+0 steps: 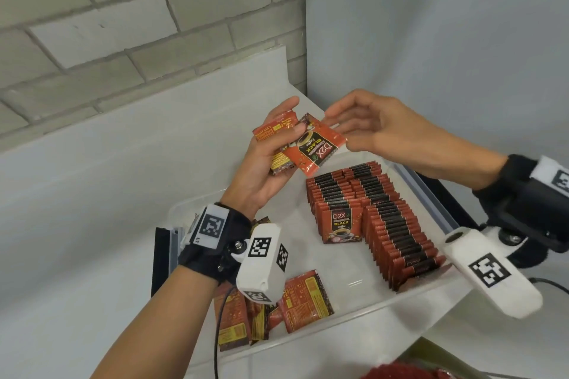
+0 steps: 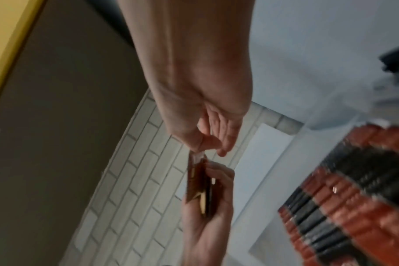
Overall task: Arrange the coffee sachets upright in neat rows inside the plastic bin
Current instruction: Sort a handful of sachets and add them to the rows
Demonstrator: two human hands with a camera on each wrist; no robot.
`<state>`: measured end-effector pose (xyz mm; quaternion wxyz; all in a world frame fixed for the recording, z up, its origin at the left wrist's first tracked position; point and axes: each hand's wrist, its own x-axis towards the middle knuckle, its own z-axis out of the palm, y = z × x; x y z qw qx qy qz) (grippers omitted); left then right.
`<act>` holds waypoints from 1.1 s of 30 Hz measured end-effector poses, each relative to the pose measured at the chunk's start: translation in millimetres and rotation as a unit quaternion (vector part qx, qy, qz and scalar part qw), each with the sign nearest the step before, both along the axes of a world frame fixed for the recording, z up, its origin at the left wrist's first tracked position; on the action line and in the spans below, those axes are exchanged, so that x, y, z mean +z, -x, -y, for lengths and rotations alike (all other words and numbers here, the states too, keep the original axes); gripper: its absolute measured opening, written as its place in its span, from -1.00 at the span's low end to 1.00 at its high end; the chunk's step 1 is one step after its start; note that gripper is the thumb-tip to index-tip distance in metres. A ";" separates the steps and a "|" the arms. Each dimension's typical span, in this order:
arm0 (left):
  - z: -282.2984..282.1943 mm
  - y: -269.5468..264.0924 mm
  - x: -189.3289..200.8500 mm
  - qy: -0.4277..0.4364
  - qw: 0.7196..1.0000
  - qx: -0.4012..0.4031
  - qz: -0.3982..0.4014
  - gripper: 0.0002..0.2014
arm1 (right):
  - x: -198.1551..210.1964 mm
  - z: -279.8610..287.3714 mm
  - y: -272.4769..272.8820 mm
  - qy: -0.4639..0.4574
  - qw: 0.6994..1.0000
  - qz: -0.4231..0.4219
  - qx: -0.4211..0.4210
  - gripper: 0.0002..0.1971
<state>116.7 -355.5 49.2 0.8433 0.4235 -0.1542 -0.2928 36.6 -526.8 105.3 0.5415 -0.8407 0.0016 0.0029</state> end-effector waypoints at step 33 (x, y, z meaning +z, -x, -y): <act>-0.7 4.2 10.9 0.036 0.995 0.075 -0.057 -0.71 | -22.2 2.2 22.0 0.217 0.960 -0.128 0.121 -0.92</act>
